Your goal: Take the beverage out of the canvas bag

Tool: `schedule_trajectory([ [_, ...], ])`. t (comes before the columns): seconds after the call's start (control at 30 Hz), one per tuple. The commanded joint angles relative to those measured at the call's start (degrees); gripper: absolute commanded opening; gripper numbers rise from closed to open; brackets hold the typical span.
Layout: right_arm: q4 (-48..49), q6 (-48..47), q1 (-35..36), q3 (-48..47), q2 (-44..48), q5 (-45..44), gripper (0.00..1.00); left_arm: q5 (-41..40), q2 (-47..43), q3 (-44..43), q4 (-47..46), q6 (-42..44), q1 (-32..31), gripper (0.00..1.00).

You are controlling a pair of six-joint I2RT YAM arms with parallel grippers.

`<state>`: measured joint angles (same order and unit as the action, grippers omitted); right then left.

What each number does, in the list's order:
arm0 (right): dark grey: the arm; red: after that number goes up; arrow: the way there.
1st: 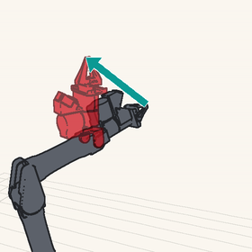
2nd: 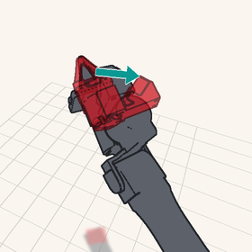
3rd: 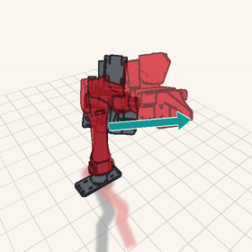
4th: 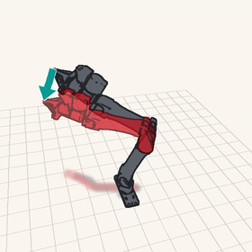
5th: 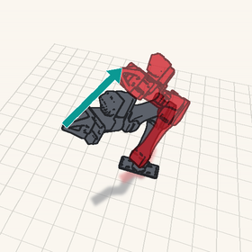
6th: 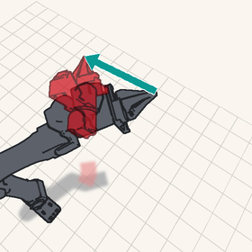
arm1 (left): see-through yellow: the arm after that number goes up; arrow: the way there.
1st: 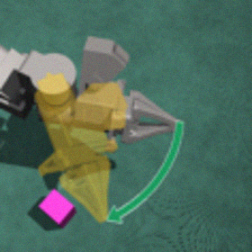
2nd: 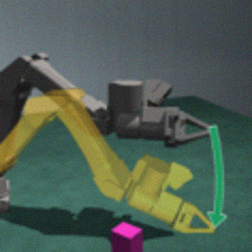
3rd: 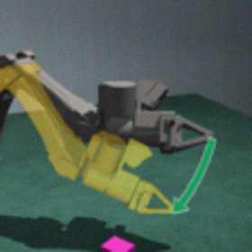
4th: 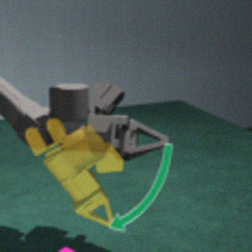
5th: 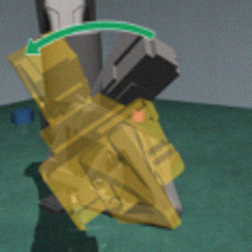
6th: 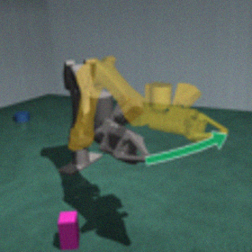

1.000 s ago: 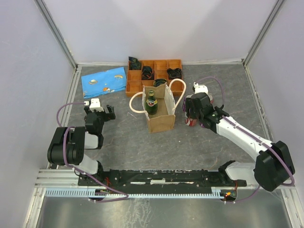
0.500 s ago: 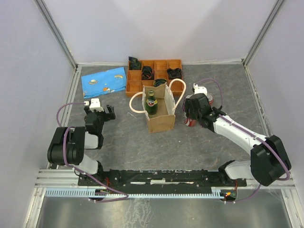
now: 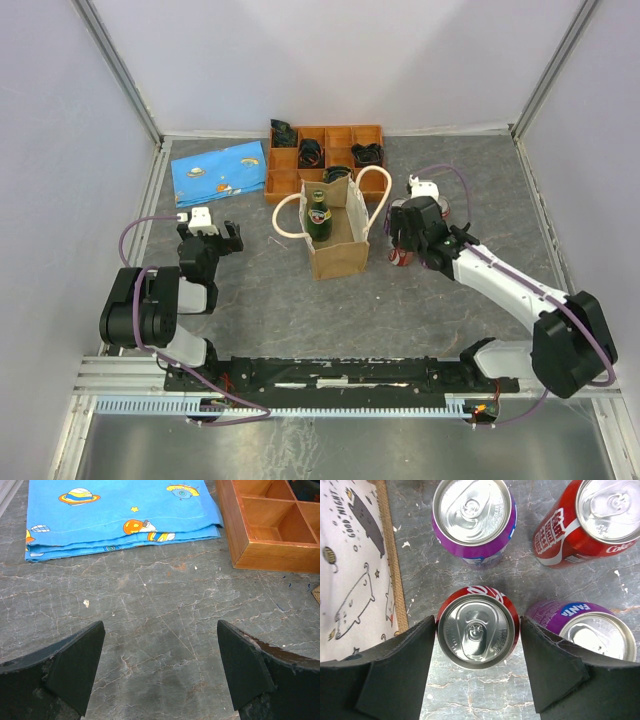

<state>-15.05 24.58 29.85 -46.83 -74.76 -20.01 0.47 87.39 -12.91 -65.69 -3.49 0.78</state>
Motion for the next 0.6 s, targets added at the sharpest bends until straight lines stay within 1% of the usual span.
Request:
schedule_trajectory([
  [0.0,-1.4,-1.2,0.8,-4.0,5.1,-2.5,0.75,-0.5,-0.3,-0.5,-2.0,2.3,-0.2,0.99],
  [0.17,-3.4,-3.5,5.3,-6.3,8.6,-7.6,0.74,-0.5,-0.2,-0.5,-2.1,2.3,-0.2,0.99],
  [0.27,-3.8,-4.4,7.5,-7.9,9.5,-8.2,0.74,-0.5,-0.3,-0.5,-2.0,2.3,-0.2,0.99],
  [0.33,-3.8,-4.7,8.3,-8.7,9.6,-7.6,0.7,-0.5,-0.3,-0.5,-2.1,2.3,-0.2,0.99],
  [0.37,-3.6,-4.8,8.6,-9.0,9.5,-7.1,0.64,-0.5,-0.2,-0.5,-2.0,2.3,-0.1,0.99],
  [0.4,-3.5,-4.9,8.8,-9.3,9.3,-6.6,0.56,-0.5,-0.3,-0.5,-2.0,2.3,-0.2,0.99],
  [0.43,-3.3,-4.9,9.0,-9.4,8.9,-6.1,0.46,-0.5,-0.3,-0.5,-2.0,2.3,-0.2,0.99],
  [0.47,-3.0,-4.9,9.2,-9.4,8.6,-5.9,0.3,-0.5,-0.3,-0.5,-2.0,2.3,-0.2,0.99],
  [0.5,-2.9,-4.7,9.2,-9.4,8.0,-5.6,0.2,-0.5,-0.2,-0.6,-2.0,2.3,-0.2,0.99],
  [0.57,-3.2,-4.2,9.3,-9.4,6.9,-4.9,0.07,-0.5,-0.3,-0.5,-2.0,2.3,-0.2,0.99],
])
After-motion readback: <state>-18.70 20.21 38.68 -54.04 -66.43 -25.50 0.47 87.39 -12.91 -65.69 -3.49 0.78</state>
